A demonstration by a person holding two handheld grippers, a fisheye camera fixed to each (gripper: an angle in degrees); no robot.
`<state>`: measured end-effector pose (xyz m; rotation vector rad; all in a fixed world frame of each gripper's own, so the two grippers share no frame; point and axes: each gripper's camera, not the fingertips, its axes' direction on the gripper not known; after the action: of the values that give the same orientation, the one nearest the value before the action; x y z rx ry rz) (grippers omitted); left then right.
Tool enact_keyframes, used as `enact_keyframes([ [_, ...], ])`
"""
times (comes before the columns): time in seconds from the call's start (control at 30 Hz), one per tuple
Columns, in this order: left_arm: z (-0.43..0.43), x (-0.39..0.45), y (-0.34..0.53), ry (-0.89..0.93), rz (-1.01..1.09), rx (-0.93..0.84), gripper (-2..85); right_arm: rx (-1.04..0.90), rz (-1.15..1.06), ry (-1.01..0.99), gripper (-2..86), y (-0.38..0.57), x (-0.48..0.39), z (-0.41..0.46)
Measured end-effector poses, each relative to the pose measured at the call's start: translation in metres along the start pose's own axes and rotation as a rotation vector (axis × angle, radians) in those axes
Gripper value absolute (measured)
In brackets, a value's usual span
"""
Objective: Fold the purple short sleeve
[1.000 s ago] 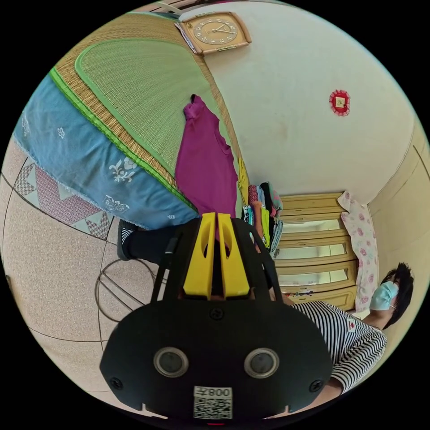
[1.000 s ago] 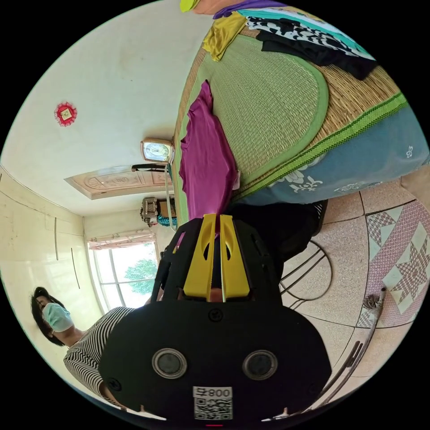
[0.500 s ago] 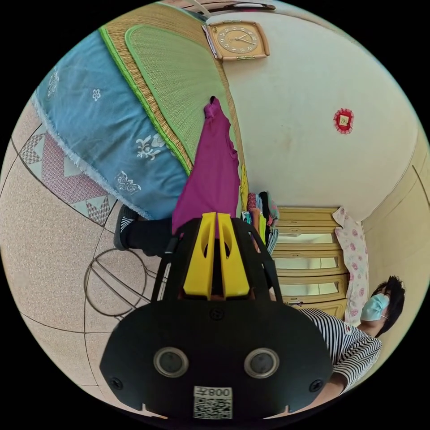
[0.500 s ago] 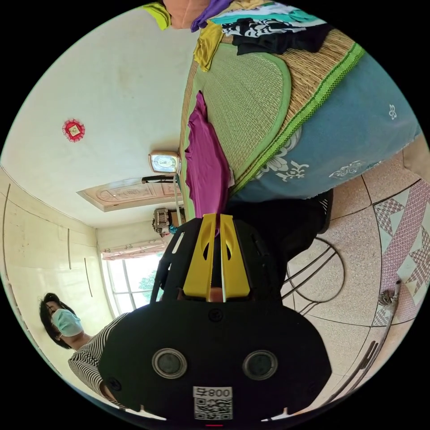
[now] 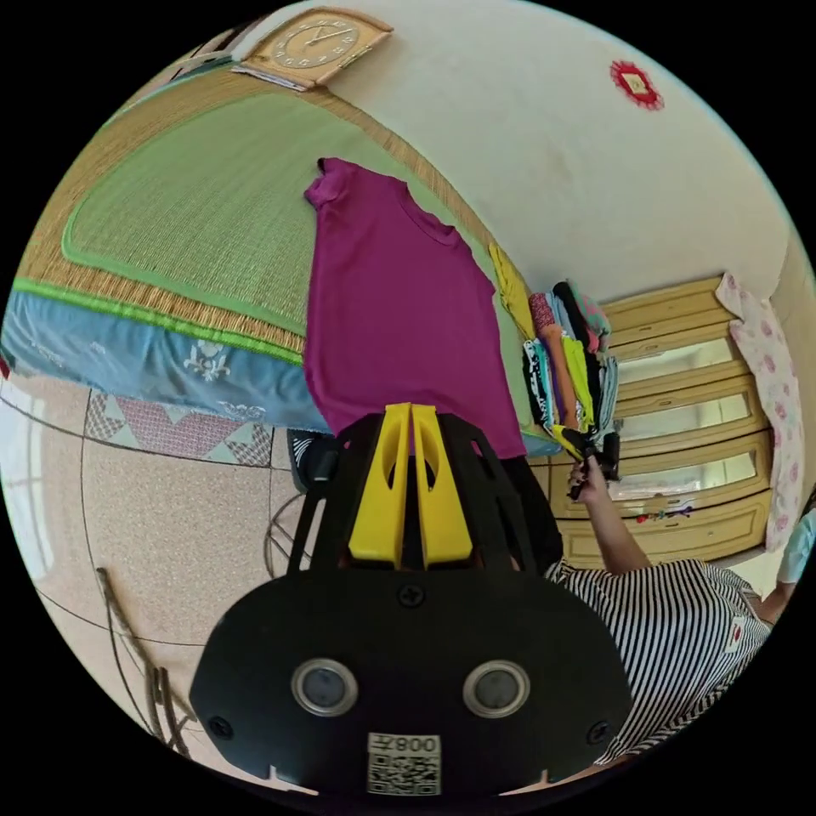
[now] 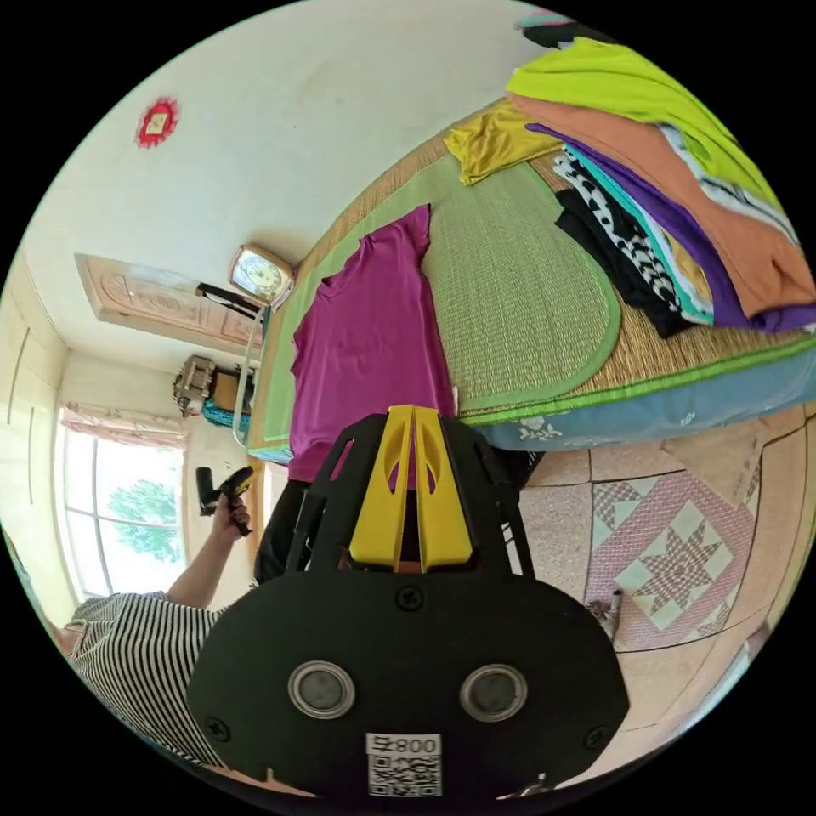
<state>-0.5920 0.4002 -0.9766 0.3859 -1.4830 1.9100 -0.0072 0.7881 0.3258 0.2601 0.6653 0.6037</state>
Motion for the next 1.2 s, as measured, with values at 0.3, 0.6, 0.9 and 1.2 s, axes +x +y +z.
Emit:
enact_keyframes([
  [0.3,0.132,0.066,-0.092,-0.361,0.141,-0.182,0.1,-0.233,-0.143,0.446,0.0,-0.051,-0.079,0.114],
  [0.6,0.229,0.088,-0.104,-0.614,0.268,-0.203,0.1,-0.168,-0.288,0.546,0.1,-0.031,-0.110,0.135],
  [0.9,0.250,0.060,-0.139,-0.397,0.112,-0.153,0.1,-0.113,-0.132,0.234,0.1,-0.032,-0.075,0.105],
  [1.2,0.259,0.049,-0.181,-0.050,0.124,-0.024,0.4,0.086,-0.131,0.150,0.4,-0.054,-0.078,0.079],
])
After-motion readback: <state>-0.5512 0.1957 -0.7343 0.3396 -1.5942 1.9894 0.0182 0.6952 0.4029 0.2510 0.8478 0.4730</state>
